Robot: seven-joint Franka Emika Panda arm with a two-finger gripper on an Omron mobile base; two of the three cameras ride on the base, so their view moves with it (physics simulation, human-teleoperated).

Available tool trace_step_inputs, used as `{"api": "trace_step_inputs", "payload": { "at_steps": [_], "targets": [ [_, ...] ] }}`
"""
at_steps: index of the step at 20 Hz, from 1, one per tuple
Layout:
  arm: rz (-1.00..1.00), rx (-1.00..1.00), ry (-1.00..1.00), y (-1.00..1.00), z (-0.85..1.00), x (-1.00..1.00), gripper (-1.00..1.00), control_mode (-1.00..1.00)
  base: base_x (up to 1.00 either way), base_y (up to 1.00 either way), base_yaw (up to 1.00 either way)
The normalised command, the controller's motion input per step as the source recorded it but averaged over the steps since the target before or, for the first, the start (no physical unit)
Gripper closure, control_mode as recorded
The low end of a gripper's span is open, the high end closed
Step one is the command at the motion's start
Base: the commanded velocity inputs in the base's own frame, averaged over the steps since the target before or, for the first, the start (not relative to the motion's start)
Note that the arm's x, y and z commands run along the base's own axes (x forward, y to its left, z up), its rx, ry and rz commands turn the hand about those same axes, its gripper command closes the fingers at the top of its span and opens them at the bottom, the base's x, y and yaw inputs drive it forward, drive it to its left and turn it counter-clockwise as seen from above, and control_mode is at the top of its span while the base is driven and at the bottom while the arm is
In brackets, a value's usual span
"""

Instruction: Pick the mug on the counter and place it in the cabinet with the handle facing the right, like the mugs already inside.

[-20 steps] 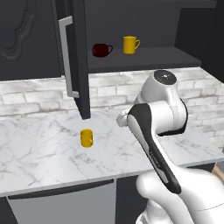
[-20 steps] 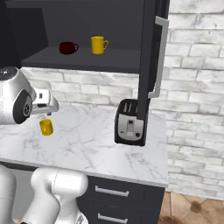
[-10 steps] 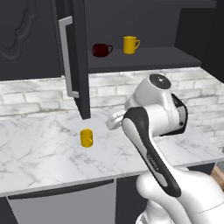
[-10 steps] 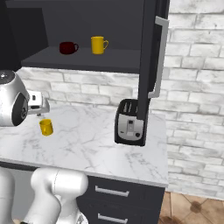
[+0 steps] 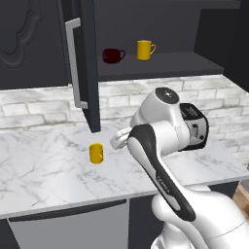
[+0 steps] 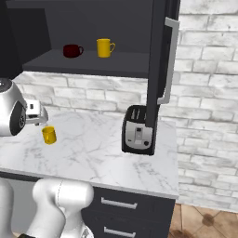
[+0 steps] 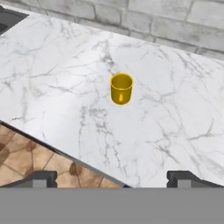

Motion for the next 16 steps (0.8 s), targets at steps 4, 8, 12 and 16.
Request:
{"api": "trace_step_inputs", "payload": {
  "at_steps": [4, 8, 12, 16],
  "targets": [
    [0.00, 0.00, 0.00, 0.00, -0.25, 0.15, -1.00, -1.00, 0.00, 0.00, 0.00],
    [0.02, 0.00, 0.00, 0.01, -0.07, 0.19, -1.00, -1.00, 0.00, 0.00, 0.00],
    [0.02, 0.00, 0.00, 0.05, -0.05, 0.21, -1.00, -1.00, 0.00, 0.00, 0.00],
    [0.01, 0.00, 0.00, 0.10, -0.12, 0.24, -1.00, -1.00, 0.00, 0.00, 0.00]
  ]
}}
